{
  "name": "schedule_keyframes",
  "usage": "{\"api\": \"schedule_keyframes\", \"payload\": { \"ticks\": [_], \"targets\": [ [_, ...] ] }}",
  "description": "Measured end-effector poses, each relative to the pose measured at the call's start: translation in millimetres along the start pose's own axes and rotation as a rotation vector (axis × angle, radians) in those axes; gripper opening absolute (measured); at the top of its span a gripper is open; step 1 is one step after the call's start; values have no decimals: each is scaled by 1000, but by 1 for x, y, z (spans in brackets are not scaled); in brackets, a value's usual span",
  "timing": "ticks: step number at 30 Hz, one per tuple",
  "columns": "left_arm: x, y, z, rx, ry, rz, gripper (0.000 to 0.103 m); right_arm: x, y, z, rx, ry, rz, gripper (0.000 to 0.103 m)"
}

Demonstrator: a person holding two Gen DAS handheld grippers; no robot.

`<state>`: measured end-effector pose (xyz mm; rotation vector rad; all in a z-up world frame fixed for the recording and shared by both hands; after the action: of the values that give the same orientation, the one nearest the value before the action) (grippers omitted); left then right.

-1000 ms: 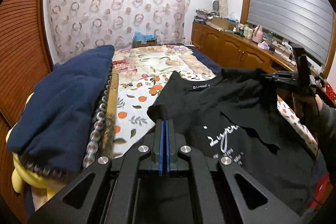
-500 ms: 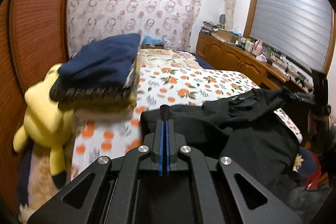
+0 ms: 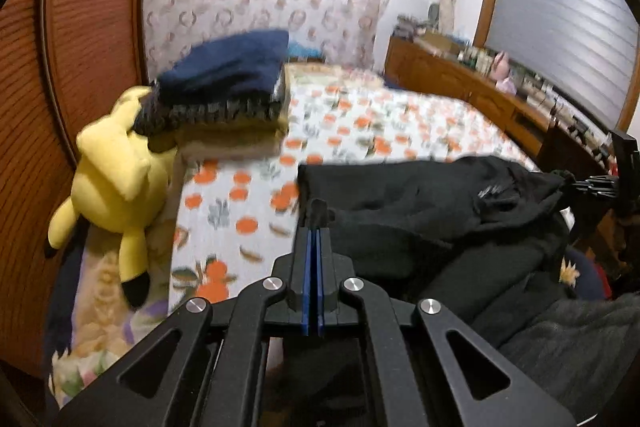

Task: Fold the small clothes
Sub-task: 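Lay the lifted shirt side down and open both grippers, then move both open grippers to the hem of the black shirt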

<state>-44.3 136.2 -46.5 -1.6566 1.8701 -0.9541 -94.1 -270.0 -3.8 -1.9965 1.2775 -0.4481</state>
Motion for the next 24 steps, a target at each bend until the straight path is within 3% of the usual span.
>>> {"api": "schedule_keyframes", "payload": {
  "ticks": [3, 9, 13, 17, 19, 24],
  "targets": [
    [-2, 8, 8, -31, -20, -1, 3, 5, 5, 13, -34, 18, 30, 6],
    [2, 7, 10, -43, -36, 16, 4, -1, -10, 12, -10, 86, 21, 32],
    [0, -2, 11, -24, -52, 9, 35, -7, -15, 1, 12, 95, -2, 44],
    [0, -16, 15, -12, -64, 32, 53, -4, -23, 0, 24, 128, -42, 47],
    [-1, -23, 18, -4, -56, 33, 78, -2, -28, 3, 29, 148, -55, 49],
    [2, -38, 35, 2, -42, 36, 80, -1, -43, 18, 59, 148, -63, 52]
  ]
}}
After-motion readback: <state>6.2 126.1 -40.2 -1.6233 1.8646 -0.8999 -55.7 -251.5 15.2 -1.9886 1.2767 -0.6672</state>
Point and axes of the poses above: each gripper's, at about its wrist camera, not at the fingertips, and z roughly the way its jaws point, x to its right, y to its underside, the point moved 1 cm from there along z, roughly the way its jaws point, and after that the axes turned 3 degrees about z, right-handed, at the moved point
